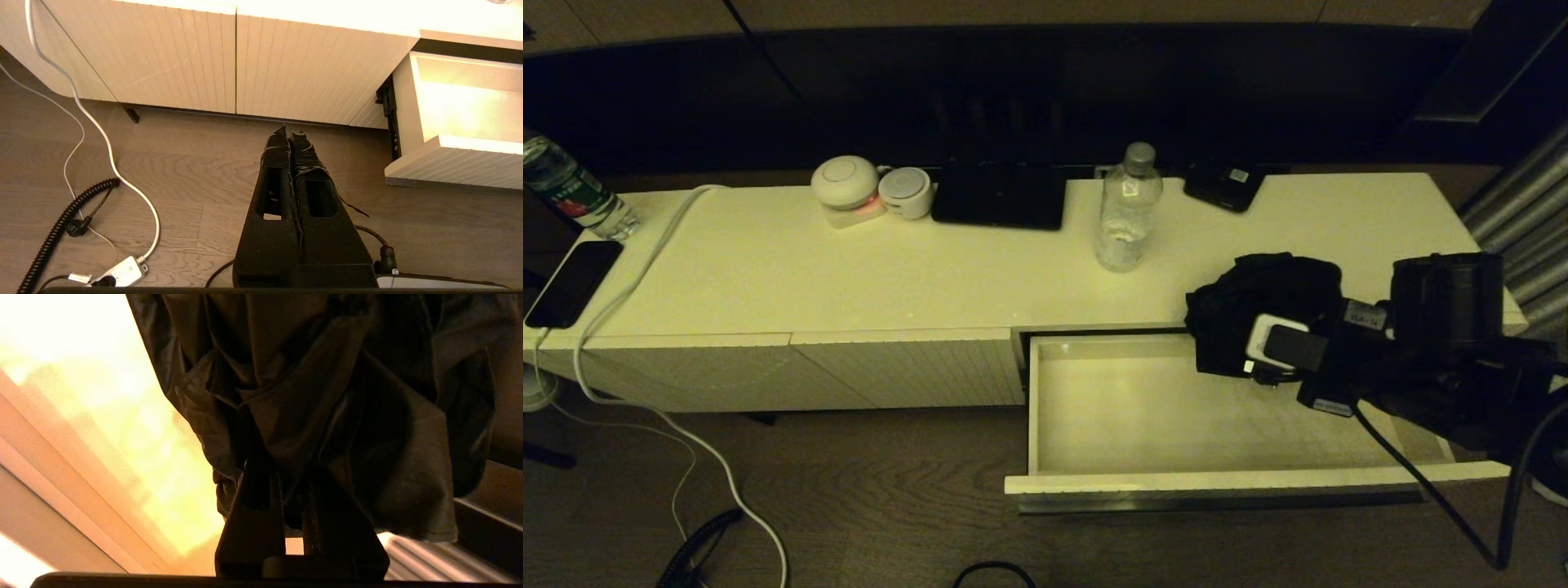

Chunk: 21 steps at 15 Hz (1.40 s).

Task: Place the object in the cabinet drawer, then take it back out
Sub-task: Put the umbrella in the drawer

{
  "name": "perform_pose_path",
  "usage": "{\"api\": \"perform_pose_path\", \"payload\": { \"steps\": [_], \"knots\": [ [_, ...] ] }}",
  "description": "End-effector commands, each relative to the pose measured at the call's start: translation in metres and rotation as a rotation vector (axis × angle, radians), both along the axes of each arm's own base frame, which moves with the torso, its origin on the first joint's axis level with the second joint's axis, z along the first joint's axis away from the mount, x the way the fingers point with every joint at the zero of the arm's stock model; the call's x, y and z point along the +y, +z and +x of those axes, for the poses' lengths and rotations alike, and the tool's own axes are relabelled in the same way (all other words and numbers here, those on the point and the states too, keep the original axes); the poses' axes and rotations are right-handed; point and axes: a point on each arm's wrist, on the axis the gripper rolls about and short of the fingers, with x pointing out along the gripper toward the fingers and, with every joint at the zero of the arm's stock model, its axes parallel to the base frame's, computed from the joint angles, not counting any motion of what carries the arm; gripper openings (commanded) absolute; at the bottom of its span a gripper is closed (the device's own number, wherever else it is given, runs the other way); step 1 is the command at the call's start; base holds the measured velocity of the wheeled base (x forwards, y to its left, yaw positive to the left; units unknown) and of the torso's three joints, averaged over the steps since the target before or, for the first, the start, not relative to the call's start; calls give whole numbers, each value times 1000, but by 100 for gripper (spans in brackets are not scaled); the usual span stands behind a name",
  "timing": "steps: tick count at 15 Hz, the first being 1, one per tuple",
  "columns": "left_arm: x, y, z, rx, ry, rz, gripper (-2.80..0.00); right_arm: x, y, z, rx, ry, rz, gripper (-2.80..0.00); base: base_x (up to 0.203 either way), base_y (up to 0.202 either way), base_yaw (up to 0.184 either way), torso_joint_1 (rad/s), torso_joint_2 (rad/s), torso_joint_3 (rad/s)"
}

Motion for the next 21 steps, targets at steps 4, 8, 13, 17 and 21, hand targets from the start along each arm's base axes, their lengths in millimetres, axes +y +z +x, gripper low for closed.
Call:
{"api": "perform_pose_path", "payload": {
  "steps": [4, 8, 13, 17, 21],
  "knots": [
    [0, 0, 0, -1, 1, -1, -280, 15, -60, 27, 108, 4, -1, -280, 0, 0, 0, 0, 0, 0],
    [0, 0, 0, -3, 1, -1, -280, -9, -78, 32, 109, 10, -33, -280, 0, 0, 0, 0, 0, 0],
    [0, 0, 0, -3, 1, -3, -280, -48, -71, 22, 84, 68, -209, -280, 0, 0, 0, 0, 0, 0],
    [0, 0, 0, -3, 1, -1, -280, -65, -72, 12, 99, 102, -323, -280, 0, 0, 0, 0, 0, 0],
    [0, 0, 0, -3, 1, -1, -280, -69, -82, 8, 143, 104, -338, -280, 0, 0, 0, 0, 0, 0]
  ]
}}
